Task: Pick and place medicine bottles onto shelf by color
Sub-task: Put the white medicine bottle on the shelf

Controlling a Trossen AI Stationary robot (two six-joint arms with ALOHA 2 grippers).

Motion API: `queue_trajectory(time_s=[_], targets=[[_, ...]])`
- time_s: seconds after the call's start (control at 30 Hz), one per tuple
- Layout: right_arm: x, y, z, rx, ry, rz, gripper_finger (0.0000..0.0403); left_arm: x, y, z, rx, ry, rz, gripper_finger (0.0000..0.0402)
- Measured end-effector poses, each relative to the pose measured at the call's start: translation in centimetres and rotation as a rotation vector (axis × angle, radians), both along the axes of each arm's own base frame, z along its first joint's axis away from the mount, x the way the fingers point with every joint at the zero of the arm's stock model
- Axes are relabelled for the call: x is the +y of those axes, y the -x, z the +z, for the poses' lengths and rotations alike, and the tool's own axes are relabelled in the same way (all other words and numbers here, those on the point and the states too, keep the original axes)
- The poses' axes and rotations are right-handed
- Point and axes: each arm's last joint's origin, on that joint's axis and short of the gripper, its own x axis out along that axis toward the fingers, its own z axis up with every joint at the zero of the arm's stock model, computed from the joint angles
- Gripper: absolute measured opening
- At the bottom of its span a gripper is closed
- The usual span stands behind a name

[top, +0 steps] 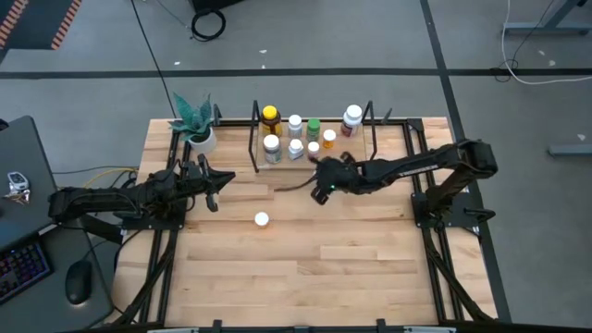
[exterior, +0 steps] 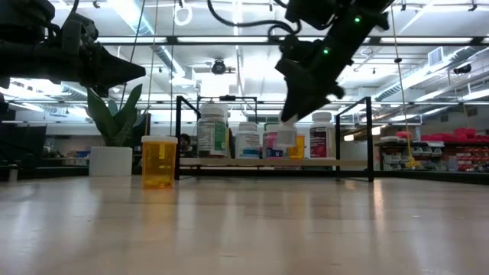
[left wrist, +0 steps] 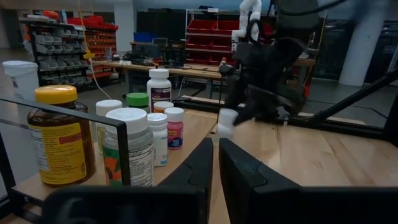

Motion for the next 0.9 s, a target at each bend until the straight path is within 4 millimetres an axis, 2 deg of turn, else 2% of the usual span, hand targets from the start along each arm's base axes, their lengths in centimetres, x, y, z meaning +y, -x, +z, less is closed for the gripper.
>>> queue_trajectory(time_s=[0.23, 0.5, 0.73, 0.9], targets=[[0.8, 1.9, -0.3, -0.032, 0.076, -0.276, 0.0170, 0.0, 0.0, 0.0, 0.000, 0.000, 0.000, 0.0038], [0.9, 2.7, -1.3, -0.061, 0.063, -0.387, 0.0170, 0.0, 0.0, 0.0, 0.000, 0.000, 0.000, 0.0028], [0.6, 4.2, -1.7, -0.035, 0.110, -0.543, 0.0170, 0.0, 0.0, 0.0, 0.000, 0.000, 0.001, 0.0038], [0.2, 4.5, -1.7, -0.046, 0.108, -0.608, 0.0170, 0.0, 0.0, 0.0, 0.000, 0.000, 0.000, 0.0040]])
